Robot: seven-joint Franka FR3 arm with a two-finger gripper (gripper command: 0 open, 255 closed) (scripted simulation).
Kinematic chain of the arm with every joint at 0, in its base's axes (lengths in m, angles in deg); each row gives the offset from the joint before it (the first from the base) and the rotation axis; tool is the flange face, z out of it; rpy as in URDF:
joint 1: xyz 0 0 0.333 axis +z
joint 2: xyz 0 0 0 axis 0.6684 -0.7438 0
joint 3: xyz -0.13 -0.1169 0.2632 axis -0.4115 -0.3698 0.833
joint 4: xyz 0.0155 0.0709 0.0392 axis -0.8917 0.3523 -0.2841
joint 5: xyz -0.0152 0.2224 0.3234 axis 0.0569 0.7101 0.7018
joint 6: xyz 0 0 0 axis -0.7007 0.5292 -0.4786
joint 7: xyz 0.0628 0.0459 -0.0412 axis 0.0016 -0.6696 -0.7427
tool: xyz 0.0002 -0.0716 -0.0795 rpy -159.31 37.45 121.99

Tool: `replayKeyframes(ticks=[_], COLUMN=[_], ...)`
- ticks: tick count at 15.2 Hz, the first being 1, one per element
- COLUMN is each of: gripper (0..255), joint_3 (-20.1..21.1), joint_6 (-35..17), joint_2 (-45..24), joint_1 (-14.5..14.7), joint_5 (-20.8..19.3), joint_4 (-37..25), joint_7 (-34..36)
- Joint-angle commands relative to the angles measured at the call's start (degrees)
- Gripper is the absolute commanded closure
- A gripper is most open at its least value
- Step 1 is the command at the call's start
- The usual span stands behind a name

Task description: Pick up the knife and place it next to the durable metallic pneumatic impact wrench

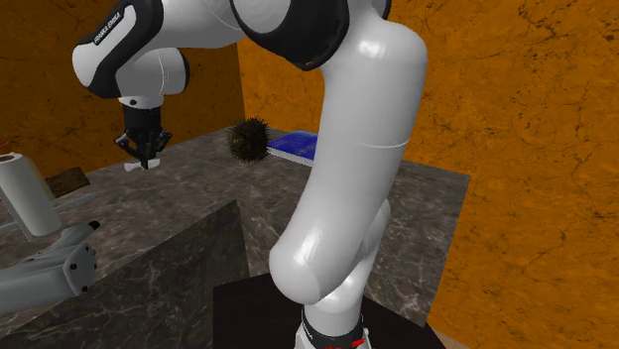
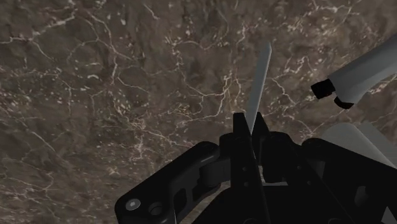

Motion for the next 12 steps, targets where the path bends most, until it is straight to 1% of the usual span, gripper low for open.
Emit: replayKeyframes(ticks=[1, 4, 12], gripper=[255, 255, 255], joint_3=[1.66, 4.01, 4.09], joint_6=[-0.15, 0.09, -5.90], joint_2=[-2.19, -7.02, -9.15], joint_1=[0.97, 2.55, 2.70], joint_5=[-0.78, -2.71, -2.70], joint_4=[-2.39, -7.85, -3.96], joint_7=[3.19, 8.20, 7.90])
